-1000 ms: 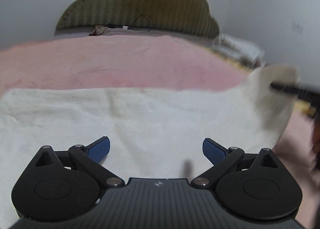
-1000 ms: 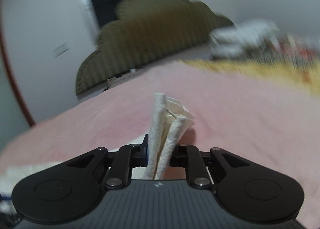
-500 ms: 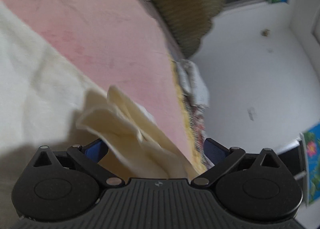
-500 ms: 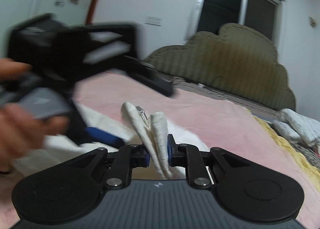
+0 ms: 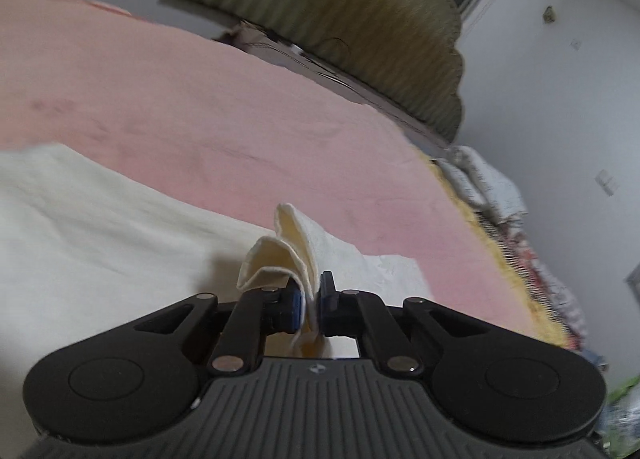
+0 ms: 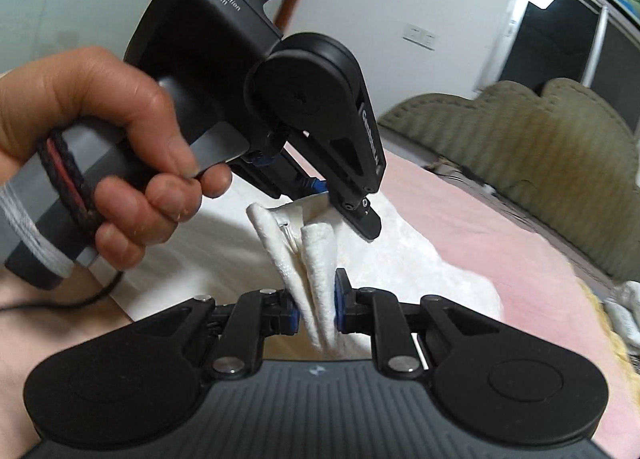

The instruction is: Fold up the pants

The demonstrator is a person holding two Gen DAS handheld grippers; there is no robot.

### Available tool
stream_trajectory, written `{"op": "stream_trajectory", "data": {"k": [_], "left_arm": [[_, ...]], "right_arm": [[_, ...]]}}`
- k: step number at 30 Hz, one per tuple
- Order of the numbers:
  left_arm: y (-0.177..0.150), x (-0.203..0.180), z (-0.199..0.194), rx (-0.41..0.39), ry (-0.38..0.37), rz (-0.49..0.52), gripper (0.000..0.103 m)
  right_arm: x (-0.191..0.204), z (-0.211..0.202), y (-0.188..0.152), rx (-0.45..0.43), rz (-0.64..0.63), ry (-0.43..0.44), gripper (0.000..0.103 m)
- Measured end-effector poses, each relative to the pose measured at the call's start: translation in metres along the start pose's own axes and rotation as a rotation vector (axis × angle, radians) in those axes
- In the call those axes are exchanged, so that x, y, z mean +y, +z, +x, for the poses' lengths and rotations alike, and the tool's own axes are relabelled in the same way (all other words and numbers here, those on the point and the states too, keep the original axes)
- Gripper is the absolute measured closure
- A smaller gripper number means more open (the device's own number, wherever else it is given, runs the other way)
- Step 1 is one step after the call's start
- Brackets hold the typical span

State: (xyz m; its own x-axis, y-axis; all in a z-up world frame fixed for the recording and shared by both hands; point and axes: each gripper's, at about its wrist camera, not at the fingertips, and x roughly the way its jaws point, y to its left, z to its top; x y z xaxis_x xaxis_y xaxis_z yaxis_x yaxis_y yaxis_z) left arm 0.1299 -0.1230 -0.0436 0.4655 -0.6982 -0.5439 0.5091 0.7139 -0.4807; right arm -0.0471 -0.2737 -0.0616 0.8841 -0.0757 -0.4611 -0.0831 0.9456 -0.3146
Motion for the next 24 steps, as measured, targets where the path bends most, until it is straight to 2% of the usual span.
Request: {"op": "stream_trajectory", "data": {"k": [3, 6, 9, 15, 19, 22, 24], "left_arm": [[0.001, 0.004, -0.017, -0.041, 0.131, 0.117, 0.095], [-0.001, 0.017, -0.025, -0.019, 0.214, 0.200, 0.094], [-0.007, 0.037, -0.017, 0.026, 0.230, 0.165, 0.091], [-0.015, 0.032, -0.022, -0.039, 0.252, 0.222, 0.090], [-0.016, 0.030, -0.020, -0.031, 0.258, 0.237, 0.089], [-0.018, 0.026, -0.021, -0.047, 0.280, 0.269, 0.089], [-0.019, 0.025, -0.018, -0.036, 0.289, 0.274, 0.090]], "right_arm": [[0.016, 0.009, 0.011, -0.022, -0.012, 0.062, 0.087], [0.038, 0.018, 0.020, -0.031, -0.044, 0.113, 0.087], [0.047, 0.034, 0.021, -0.005, -0.079, 0.138, 0.087], [0.059, 0.043, 0.018, 0.043, -0.122, 0.125, 0.086], [0.061, 0.025, 0.028, 0.084, -0.055, 0.194, 0.086], [0.026, -0.003, 0.031, 0.050, 0.073, 0.284, 0.085], [0.002, -0.016, 0.029, 0.024, 0.171, 0.270, 0.085]]}}
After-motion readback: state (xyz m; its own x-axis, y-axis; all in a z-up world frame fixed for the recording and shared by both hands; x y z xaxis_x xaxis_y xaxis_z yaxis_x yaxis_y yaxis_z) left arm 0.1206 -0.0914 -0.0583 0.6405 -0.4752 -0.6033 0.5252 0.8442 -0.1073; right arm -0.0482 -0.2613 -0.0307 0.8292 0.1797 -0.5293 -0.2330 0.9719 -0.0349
